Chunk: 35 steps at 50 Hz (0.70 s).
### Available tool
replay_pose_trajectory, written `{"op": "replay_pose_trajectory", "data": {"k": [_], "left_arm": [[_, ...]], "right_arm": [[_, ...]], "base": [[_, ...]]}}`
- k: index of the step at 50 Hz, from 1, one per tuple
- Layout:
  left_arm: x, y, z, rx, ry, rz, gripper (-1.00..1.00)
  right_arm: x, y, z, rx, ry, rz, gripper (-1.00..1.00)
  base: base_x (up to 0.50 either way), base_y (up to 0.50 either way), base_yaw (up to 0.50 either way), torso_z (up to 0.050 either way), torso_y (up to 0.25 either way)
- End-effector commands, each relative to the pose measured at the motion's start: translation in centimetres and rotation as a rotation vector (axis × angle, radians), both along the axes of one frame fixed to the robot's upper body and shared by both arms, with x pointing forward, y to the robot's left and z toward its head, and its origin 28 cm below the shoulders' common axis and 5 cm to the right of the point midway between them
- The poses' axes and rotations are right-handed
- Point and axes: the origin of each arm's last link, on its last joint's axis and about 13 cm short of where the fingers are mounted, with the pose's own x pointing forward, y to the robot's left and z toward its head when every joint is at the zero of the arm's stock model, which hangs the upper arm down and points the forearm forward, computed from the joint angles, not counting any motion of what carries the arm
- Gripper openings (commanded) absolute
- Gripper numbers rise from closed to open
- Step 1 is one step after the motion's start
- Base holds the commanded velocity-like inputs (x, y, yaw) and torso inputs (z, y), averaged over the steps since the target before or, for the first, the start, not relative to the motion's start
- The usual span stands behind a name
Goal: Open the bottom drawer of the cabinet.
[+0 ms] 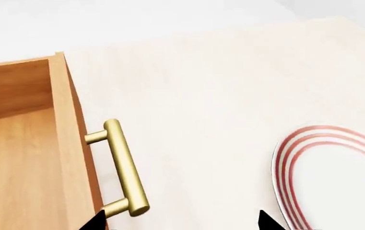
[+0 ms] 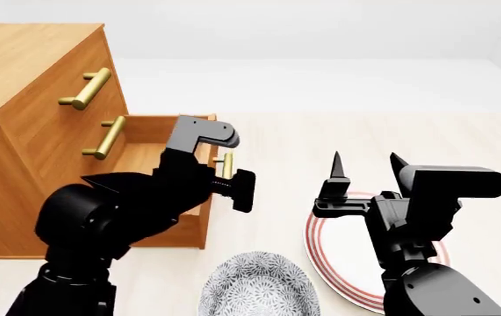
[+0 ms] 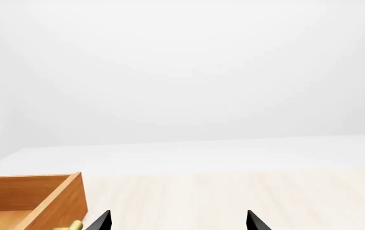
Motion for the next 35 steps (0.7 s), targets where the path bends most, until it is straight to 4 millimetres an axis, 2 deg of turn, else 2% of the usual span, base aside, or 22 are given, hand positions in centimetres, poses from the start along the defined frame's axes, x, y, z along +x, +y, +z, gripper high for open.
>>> {"op": "replay_pose_trajectory", "data": {"k": [1,10,16,20,21,24,27,35], "left_arm": [[-0.2,-0.4,1.3,-0.065,-0.065,-0.042,1.00],[-1.6,0.6,2.0,-0.060,-0.147,-0.002,1.00],[-4.0,2.1,2.2,-0.064,-0.213,0.051,1.00],[-6.7,3.0,1.6,-0.055,-0.258,0.079,1.00],[-8.2,3.2,1.4,-0.050,-0.303,0.074,1.00],[-10.0,3.5,1.2,-0.105,-0.319,0.035,1.00],[-11.8,4.0,0.8,-0.106,-0.400,0.074,1.00],[-13.5,4.5,0.2,-0.143,-0.497,0.115,1.00]], "right_arm": [[0.1,0.0,0.0,-0.001,-0.001,0.002,1.00],[0.1,0.0,0.0,-0.001,0.000,-0.002,1.00],[0.1,0.0,0.2,-0.005,-0.005,-0.004,1.00],[0.0,0.1,0.3,-0.010,-0.011,-0.006,1.00],[0.0,0.0,0.6,-0.011,-0.018,-0.010,1.00],[-0.1,0.0,1.0,-0.014,-0.032,-0.018,1.00],[-0.3,0.1,1.6,-0.041,-0.055,-0.023,1.00],[-1.1,0.5,3.1,-0.107,-0.117,-0.022,1.00]], "base": [[0.00,0.00,0.00,0.000,0.000],[0.00,0.00,0.00,0.000,0.000],[0.00,0.00,0.00,0.000,0.000],[0.00,0.00,0.00,0.000,0.000],[0.00,0.00,0.00,0.000,0.000],[0.00,0.00,0.00,0.000,0.000],[0.00,0.00,0.00,0.000,0.000],[0.00,0.00,0.00,0.000,0.000]]}}
